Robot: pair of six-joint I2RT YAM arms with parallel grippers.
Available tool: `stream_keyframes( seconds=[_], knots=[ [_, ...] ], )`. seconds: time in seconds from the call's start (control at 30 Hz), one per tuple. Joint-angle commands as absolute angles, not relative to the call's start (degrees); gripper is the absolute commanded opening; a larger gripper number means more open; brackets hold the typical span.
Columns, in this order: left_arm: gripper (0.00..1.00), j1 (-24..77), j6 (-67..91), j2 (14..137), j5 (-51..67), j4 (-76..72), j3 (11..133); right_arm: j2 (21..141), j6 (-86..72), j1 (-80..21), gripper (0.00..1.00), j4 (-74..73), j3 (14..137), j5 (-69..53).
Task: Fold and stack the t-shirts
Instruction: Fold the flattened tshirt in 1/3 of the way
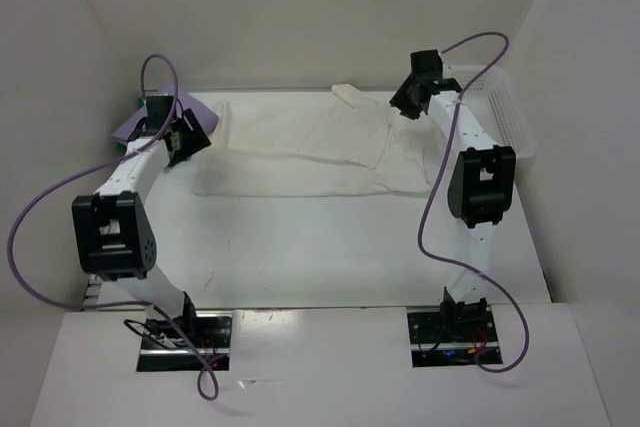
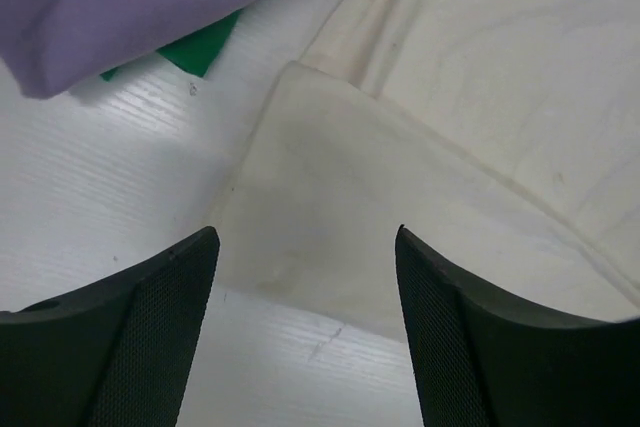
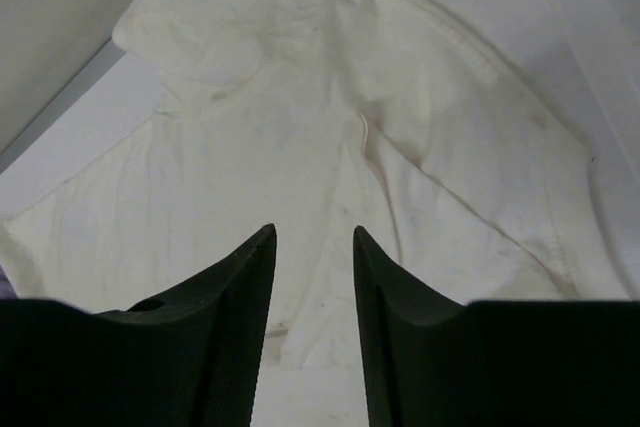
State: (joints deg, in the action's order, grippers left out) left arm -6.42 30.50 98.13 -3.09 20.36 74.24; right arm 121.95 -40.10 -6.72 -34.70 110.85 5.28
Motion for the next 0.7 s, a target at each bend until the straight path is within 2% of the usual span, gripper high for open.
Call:
stream_keyframes(
  seconds=[0.0,0.07,0.13,0.17,0.2,0.27,0.3,0.4,0.43,0.5,0.53,0.67],
  knots=[
    [0.79,-6.3,31.1,89.0,-3.6,17.8,70.2,110.3,-38.8,-6.4,0.44,-30.3,106.7,4.8],
    [0.76,-6.3,31.8,85.6,-1.3,18.4,67.3,106.0,-39.9,-6.9,0.5,-28.4,99.3,4.3],
    [0.68,-6.3,32.3,84.2,1.1,18.4,62.8,98.7,-41.7,-6.9,0.49,-26.5,92.9,4.3],
    [0.65,-6.3,33.0,83.4,3.7,18.4,61.2,96.4,-42.4,-6.9,0.43,-24.5,86.4,4.3],
    [0.62,-6.9,33.6,83.4,4.9,18.4,59.7,94.1,-43.1,-6.9,0.27,-23.7,83.2,4.3],
    [0.53,-7.6,34.2,83.4,7.1,17.8,56.6,88.8,-44.4,-6.9,0.07,-23.7,75.7,4.3],
    [0.51,-8.4,34.2,84.0,7.7,17.8,55.8,87.4,-45.3,-6.9,0.0,-23.7,73.3,4.3],
    [0.47,-10.1,36.5,84.5,9.0,16.5,54.7,82.4,-46.3,-5.6,0.0,-24.5,64.4,6.3],
    [0.47,-11.2,37.3,85.1,9.7,15.8,53.8,81.3,-46.3,-4.7,0.03,-24.5,62.2,6.3],
    [0.49,-11.9,38.0,85.9,9.1,15.3,53.2,78.3,-46.9,-1.6,0.11,-24.5,55.4,6.3],
    [0.55,-12.6,38.6,87.2,9.1,14.2,52.7,77.6,-46.9,-0.5,0.2,-23.1,53.4,5.8],
    [0.55,-13.6,40.7,91.0,9.8,12.7,52.6,78.4,-46.9,3.0,0.4,-21.5,48.7,3.4]
  ],
)
